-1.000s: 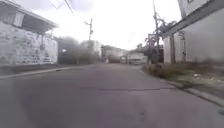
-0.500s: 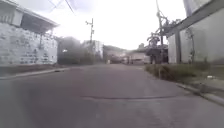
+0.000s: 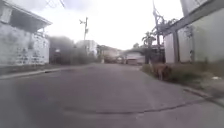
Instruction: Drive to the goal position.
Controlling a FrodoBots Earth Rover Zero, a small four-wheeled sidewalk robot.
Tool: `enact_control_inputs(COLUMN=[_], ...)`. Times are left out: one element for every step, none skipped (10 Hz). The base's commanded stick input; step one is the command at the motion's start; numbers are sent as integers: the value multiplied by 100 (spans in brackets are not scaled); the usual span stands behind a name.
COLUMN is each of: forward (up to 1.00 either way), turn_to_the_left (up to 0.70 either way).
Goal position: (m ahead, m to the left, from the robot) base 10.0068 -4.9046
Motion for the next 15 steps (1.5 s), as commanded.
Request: enact_control_inputs(forward=[100,100,100,100,100,100,100,100,100,100,100,100,100,100,100], turn_to_the_left=[0,0,0,0,0,0,0,0,0,0,0,0,0,0,0])
